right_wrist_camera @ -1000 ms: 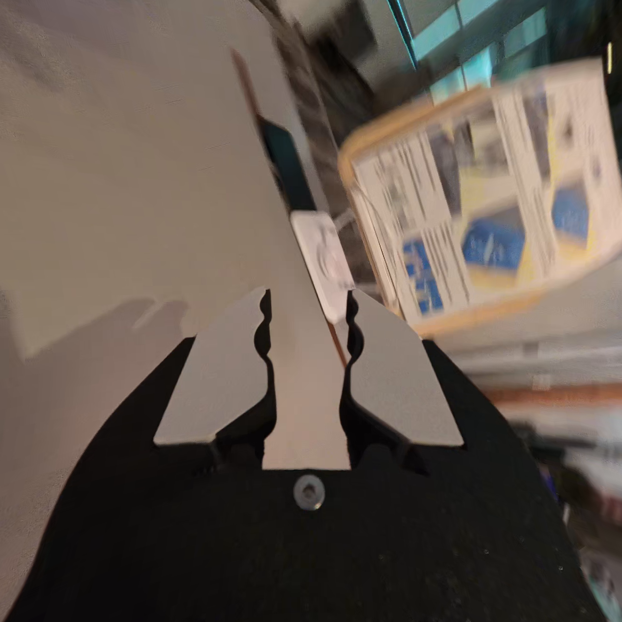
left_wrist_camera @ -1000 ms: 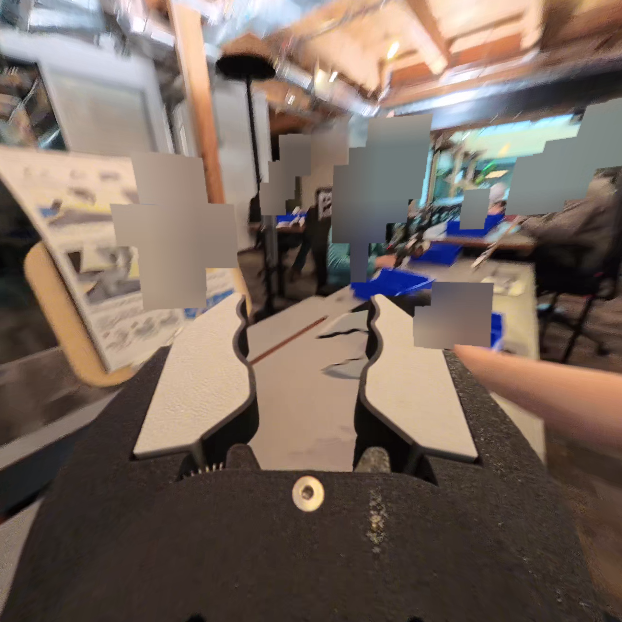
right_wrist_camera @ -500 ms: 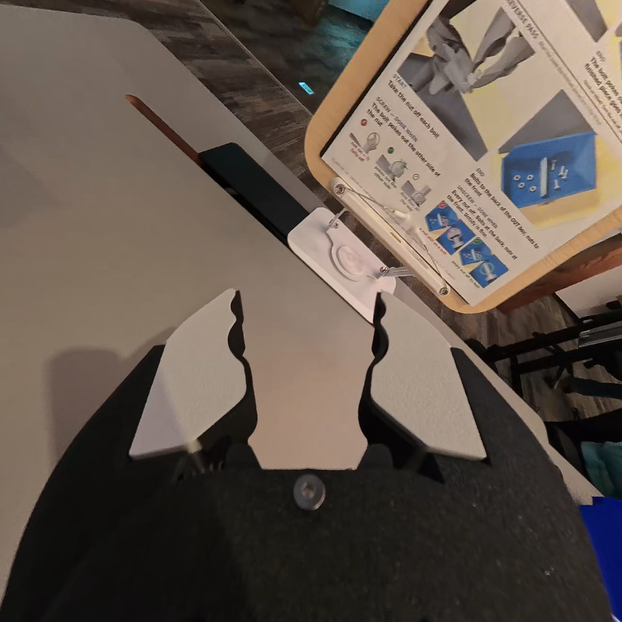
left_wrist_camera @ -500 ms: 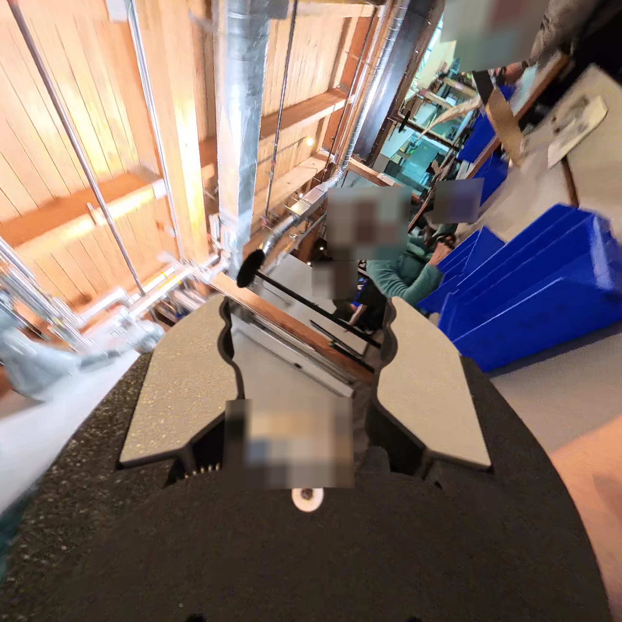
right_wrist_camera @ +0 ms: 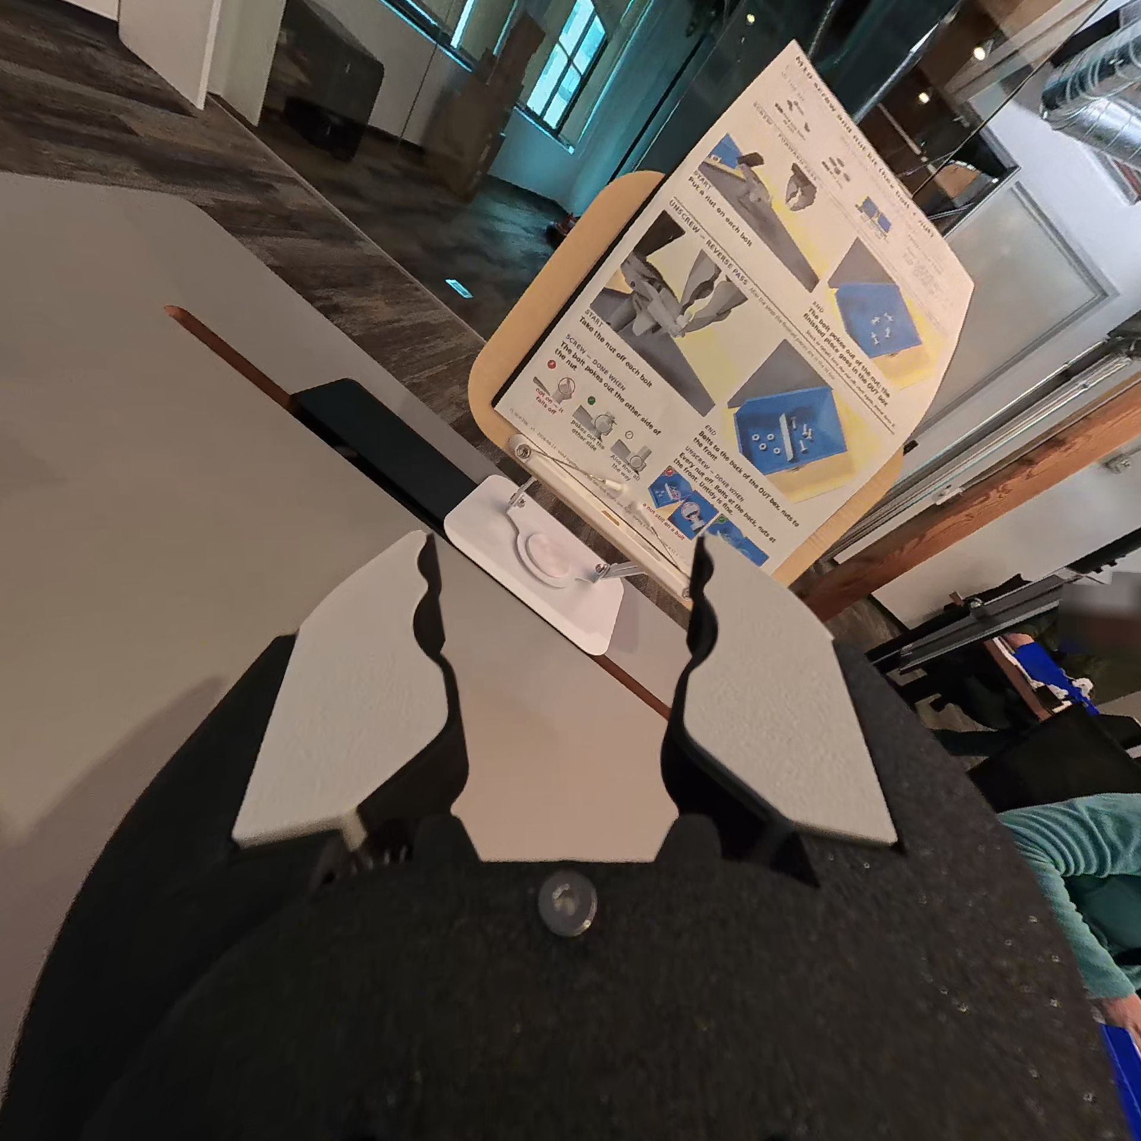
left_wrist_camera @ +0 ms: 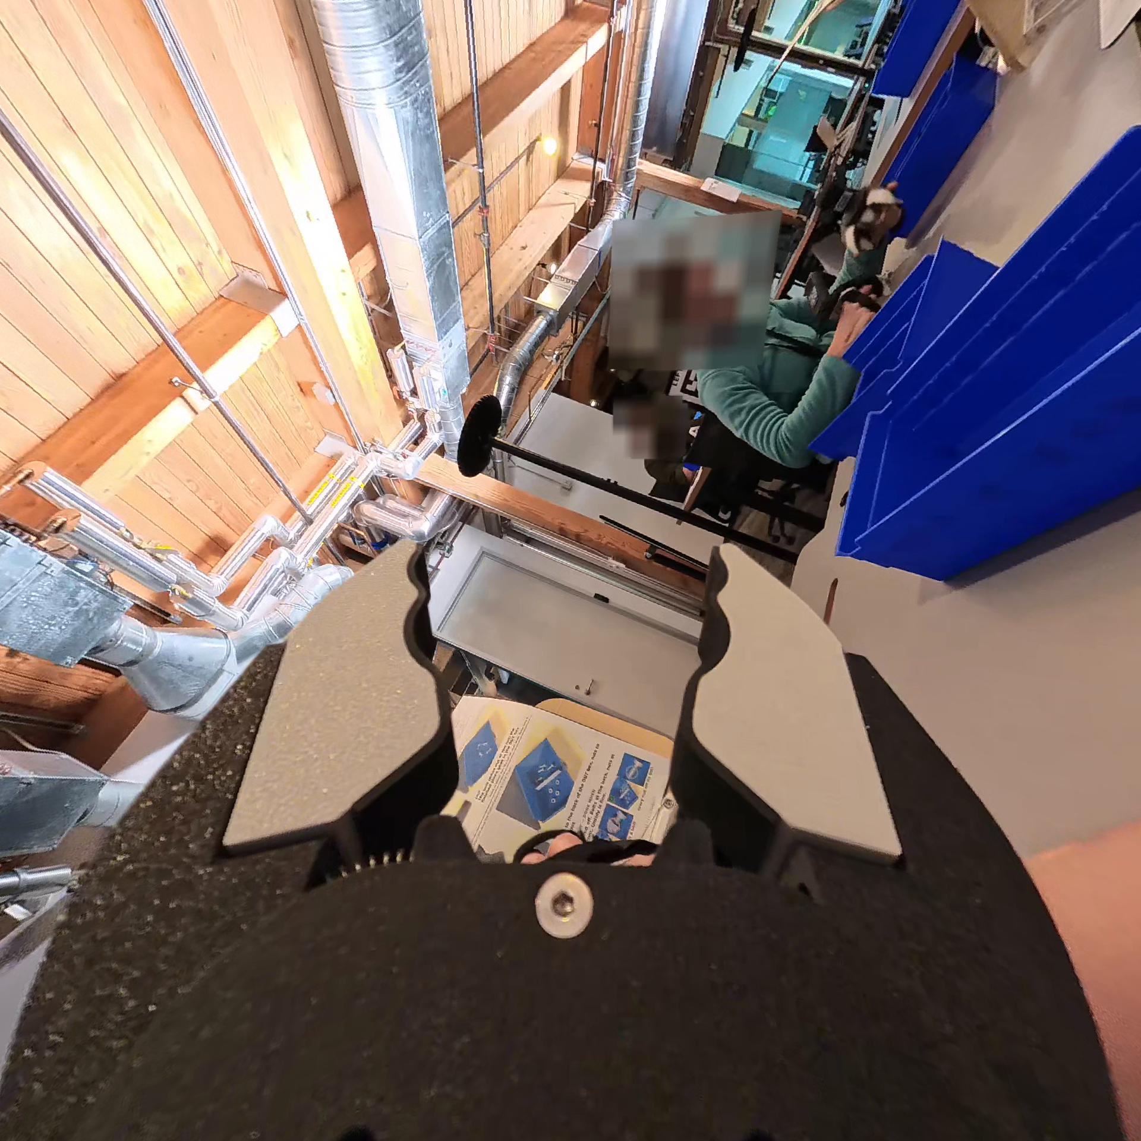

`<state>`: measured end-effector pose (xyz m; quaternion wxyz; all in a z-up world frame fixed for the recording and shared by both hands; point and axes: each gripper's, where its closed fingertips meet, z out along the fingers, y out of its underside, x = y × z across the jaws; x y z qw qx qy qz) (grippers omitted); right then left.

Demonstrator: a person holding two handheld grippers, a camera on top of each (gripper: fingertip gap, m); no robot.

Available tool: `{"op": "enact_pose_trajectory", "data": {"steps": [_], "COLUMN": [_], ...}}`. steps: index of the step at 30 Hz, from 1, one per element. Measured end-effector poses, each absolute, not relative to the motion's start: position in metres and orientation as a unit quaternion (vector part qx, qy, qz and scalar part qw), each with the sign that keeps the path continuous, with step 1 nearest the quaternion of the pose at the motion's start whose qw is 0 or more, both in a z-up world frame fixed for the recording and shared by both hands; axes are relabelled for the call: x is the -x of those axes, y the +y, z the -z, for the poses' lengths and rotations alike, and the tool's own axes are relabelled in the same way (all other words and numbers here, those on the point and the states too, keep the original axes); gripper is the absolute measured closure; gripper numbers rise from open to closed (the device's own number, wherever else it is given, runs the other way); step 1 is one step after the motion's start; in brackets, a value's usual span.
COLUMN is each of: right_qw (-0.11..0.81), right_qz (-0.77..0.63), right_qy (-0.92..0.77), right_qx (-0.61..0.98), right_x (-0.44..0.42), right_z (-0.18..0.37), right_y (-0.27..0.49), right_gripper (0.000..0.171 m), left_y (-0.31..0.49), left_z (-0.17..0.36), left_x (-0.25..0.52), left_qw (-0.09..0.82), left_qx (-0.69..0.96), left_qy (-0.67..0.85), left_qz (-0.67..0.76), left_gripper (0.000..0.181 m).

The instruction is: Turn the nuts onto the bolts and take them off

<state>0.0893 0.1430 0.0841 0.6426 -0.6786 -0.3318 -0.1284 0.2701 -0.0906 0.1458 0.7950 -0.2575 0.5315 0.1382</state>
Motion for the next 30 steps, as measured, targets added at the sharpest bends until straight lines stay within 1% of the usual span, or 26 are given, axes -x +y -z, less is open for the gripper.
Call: {"op": "enact_pose_trajectory", "data": {"steps": [4, 11, 24, 30], "right_qw": [0.635, 0.634, 0.634, 0.634], "right_qz": [0.118, 0.118, 0.106, 0.103], "right_qy": [-0.337, -0.345, -0.348, -0.351], "right_qx": [0.685, 0.682, 0.683, 0.682], "right_x": [-0.088, -0.085, -0.083, -0.083], "right_z": [-0.077, -0.075, -0.076, -0.075], "right_y": [0.143, 0.142, 0.142, 0.142], "right_gripper": [0.094, 0.093, 0.092, 0.092], "left_y": [-0.084, -0.073, -0.063, -0.095], "left_z": [-0.152, -0.16, -0.151, -0.161], "left_x": [-0.261, -0.251, -0.254, -0.26], "left_qw": [0.804, 0.807, 0.795, 0.813], "left_qx": [0.251, 0.282, 0.296, 0.257], "left_qy": [0.516, 0.502, 0.511, 0.508], "left_qz": [-0.155, -0.131, -0.134, -0.123], "left_gripper": [0.097, 0.098, 0.099, 0.1]}}
